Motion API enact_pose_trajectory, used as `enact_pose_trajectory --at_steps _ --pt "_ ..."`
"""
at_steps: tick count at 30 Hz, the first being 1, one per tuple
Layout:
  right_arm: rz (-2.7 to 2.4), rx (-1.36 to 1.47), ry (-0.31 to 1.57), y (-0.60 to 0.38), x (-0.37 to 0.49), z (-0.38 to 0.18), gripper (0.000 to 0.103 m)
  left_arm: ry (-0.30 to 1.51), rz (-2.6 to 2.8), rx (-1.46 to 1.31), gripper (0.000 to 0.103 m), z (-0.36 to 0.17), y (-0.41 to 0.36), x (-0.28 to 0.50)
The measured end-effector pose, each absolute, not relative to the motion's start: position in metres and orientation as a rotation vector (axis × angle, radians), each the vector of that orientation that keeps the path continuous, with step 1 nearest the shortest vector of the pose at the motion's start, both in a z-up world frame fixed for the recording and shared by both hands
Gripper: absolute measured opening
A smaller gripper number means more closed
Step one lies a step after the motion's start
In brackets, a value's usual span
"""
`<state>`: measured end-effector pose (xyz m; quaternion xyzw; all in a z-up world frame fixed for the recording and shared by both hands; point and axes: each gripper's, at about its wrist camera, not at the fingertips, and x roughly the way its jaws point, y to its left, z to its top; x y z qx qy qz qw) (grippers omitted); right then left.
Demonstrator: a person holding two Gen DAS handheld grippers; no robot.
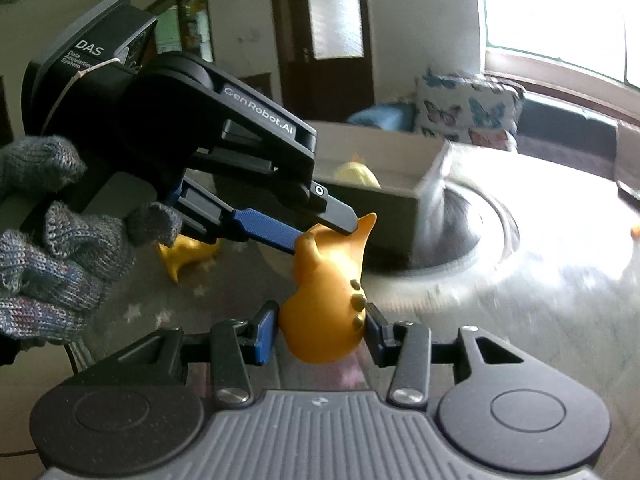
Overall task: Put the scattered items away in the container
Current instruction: 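Lower the duck into the grey box and open the left tool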
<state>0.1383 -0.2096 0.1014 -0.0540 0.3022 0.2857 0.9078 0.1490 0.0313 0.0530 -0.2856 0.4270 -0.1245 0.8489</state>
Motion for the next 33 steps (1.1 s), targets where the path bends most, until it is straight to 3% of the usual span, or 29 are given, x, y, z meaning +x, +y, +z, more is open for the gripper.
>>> enact_pose_trajectory --at_steps 17,33 --pt "0.719 -0.151 0.538 -0.131 0.243 0.131 0.045 0.762 -0.129 -0.627 0.042 0.1 0.107 0.225" --pt "0.73 -0.146 0.638 -0.107 0.325 0.103 0.045 0.835 -0.096 -0.663 0.042 0.066 0.134 0.297"
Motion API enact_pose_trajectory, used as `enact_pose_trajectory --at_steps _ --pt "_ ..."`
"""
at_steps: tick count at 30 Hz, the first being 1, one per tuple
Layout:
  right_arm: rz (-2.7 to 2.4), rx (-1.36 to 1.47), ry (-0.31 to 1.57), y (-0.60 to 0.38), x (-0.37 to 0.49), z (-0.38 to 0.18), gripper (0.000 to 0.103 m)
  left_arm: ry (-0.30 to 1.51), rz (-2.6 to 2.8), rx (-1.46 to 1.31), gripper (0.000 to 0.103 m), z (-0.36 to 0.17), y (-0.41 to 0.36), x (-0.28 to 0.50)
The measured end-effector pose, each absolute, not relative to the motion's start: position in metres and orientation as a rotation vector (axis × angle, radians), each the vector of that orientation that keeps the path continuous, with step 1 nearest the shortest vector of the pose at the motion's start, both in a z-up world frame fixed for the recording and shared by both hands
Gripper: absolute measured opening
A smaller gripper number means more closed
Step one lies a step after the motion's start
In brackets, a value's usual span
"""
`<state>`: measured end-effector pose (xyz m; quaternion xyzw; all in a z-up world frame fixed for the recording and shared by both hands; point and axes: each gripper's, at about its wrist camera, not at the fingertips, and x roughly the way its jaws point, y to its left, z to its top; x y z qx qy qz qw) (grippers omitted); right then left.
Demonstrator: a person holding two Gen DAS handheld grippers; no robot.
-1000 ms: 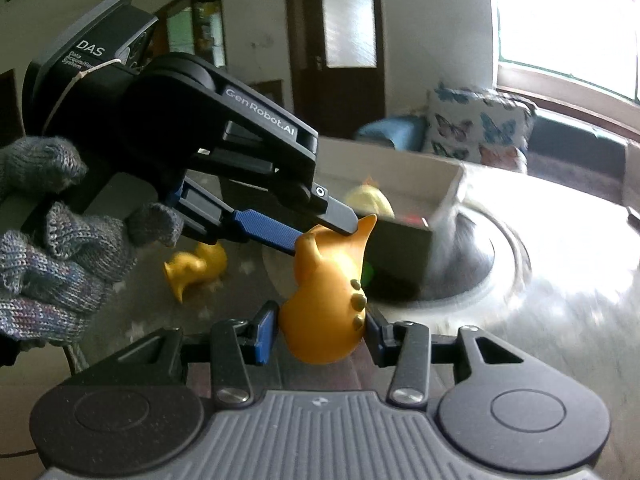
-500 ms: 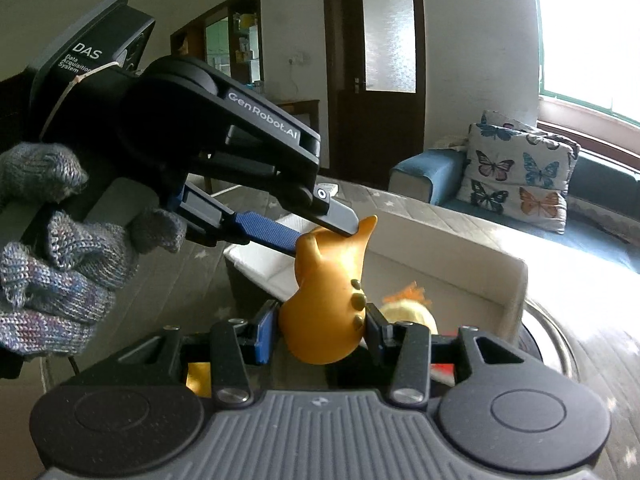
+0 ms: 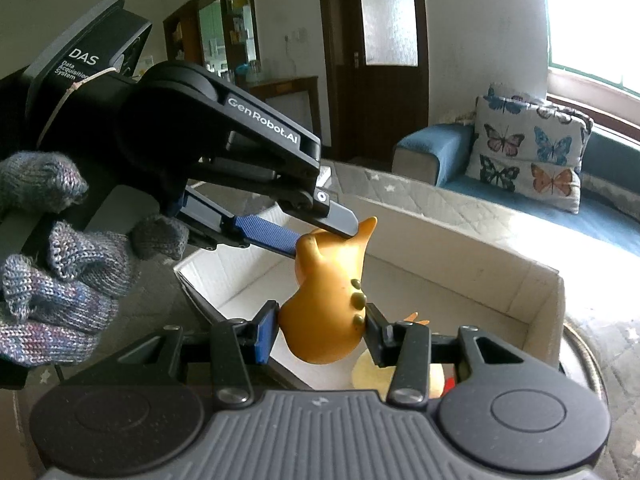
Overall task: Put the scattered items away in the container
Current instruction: 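Lower the duck into the grey box and open the left tool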
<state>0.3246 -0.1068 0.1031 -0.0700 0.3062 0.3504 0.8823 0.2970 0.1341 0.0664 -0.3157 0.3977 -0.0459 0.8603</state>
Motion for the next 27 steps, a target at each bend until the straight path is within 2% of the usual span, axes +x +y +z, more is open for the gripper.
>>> enact_pose_trajectory --at_steps 11,27 --pt "0.724 -0.141 0.7 -0.103 0.332 0.086 0.045 0.886 -0.079 -0.67 0.043 0.043 0.137 0.308" --pt "0.71 -0.158 0.69 -0.1 0.329 0.085 0.048 0.897 -0.078 -0.652 0.042 0.04 0.136 0.303"
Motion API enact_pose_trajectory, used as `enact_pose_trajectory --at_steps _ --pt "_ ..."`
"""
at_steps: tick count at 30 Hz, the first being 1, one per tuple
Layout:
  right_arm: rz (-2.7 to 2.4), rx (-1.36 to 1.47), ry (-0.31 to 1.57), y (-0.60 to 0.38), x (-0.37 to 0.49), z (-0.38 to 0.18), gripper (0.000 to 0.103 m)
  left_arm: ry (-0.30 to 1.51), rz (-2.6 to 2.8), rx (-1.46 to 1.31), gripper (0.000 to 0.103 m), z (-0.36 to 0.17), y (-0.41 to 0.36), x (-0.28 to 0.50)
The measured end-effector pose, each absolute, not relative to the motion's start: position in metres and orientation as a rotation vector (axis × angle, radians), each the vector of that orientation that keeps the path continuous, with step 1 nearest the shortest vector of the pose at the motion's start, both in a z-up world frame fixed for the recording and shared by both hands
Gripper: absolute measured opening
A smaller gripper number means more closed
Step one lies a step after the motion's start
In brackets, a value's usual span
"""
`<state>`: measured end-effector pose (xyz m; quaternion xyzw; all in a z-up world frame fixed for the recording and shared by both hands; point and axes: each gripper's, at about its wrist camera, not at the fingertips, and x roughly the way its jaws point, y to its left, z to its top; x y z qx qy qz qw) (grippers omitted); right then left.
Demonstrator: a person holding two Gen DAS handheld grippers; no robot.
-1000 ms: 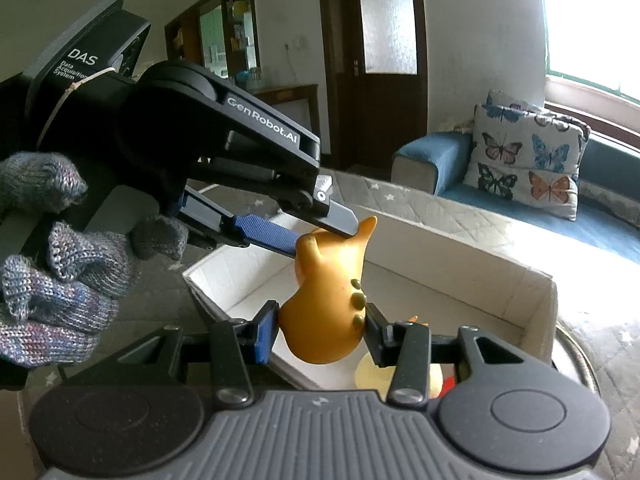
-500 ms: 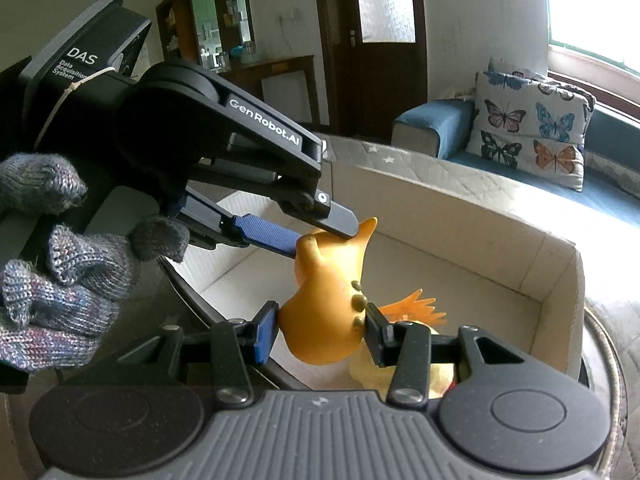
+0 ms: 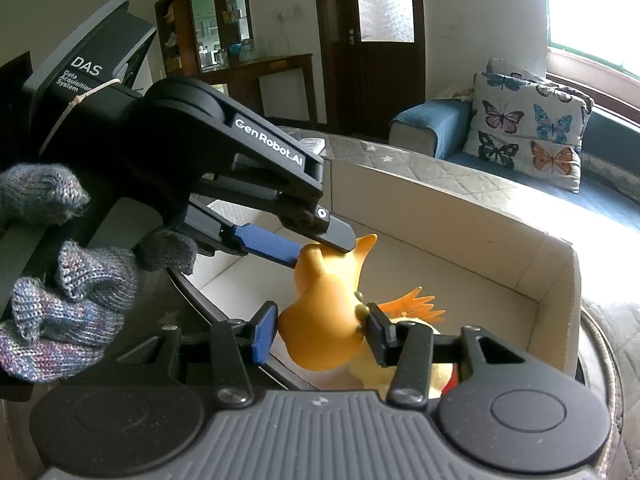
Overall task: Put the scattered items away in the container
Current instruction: 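Lower the duck into the grey box and open the left tool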
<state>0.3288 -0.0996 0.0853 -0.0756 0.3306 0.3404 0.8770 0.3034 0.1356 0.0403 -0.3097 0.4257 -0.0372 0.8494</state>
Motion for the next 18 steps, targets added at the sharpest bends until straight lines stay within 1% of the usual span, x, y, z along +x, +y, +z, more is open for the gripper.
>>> enact_pose_trajectory --at_steps 10,14,18 --pt "0.708 -0.163 0.665 -0.103 0.317 0.092 0.049 0.882 -0.079 -0.655 0.042 0.048 0.139 0.293" --pt "0.701 -0.164 0.649 -0.107 0.307 0.098 0.055 0.878 -0.085 -0.64 0.041 0.053 0.136 0.284" --pt "0.699 -0.177 0.634 -0.11 0.294 0.103 0.055 0.879 -0.094 -0.631 0.041 0.056 0.131 0.273"
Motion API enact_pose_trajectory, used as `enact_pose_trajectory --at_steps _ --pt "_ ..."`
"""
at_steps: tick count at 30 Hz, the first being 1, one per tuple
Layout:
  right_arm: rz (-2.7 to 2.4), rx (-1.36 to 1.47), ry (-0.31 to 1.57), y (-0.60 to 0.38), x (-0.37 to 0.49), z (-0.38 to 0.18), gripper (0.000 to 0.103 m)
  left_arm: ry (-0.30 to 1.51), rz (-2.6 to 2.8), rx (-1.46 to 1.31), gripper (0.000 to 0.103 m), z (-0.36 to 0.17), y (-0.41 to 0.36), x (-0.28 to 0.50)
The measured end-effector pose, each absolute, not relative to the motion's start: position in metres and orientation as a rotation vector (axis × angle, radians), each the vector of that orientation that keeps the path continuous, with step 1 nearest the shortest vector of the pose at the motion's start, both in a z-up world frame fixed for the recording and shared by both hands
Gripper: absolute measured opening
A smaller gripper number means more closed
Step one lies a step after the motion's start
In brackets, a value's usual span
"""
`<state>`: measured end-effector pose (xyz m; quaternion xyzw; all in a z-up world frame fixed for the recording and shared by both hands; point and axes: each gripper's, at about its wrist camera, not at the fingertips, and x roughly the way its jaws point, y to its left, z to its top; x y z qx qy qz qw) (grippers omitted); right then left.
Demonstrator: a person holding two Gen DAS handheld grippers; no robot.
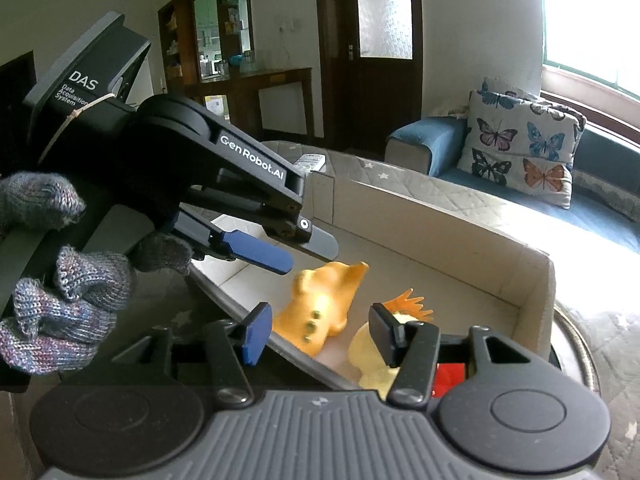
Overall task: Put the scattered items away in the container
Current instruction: 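Lower the duck into the grey box and open the left tool, then move the left tool down to the green plush toy and grasp it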
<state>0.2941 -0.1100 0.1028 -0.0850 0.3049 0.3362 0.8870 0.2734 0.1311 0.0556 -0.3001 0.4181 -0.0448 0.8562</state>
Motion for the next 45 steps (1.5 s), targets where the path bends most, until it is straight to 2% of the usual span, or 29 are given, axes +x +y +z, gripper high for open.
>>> enact_pose_trajectory --at_steps 8,12,25,26,35,45 --pt "0.693 -0.186 0.6 -0.12 0.266 0.109 0.062 0.863 -0.094 -0.591 0.041 0.065 0.118 0.245" --pt "0.684 -0.2 0.583 -0.125 0.248 0.109 0.069 0.853 -0.092 -0.574 0.041 0.068 0.111 0.228" --pt "0.643 -0.19 0.557 -0.143 0.194 0.095 0.076 0.791 -0.068 -0.507 0.041 0.074 0.089 0.167" --pt "0.639 -0.187 0.558 -0.145 0.191 0.095 0.079 0.788 -0.068 -0.505 0.041 0.074 0.087 0.164" --pt "0.603 -0.15 0.568 -0.161 0.17 0.087 0.084 0.789 -0.068 -0.469 0.041 0.063 0.072 0.137" --pt "0.528 -0.124 0.604 -0.175 0.163 0.068 0.084 0.817 -0.072 -0.431 0.041 0.047 0.06 0.124"
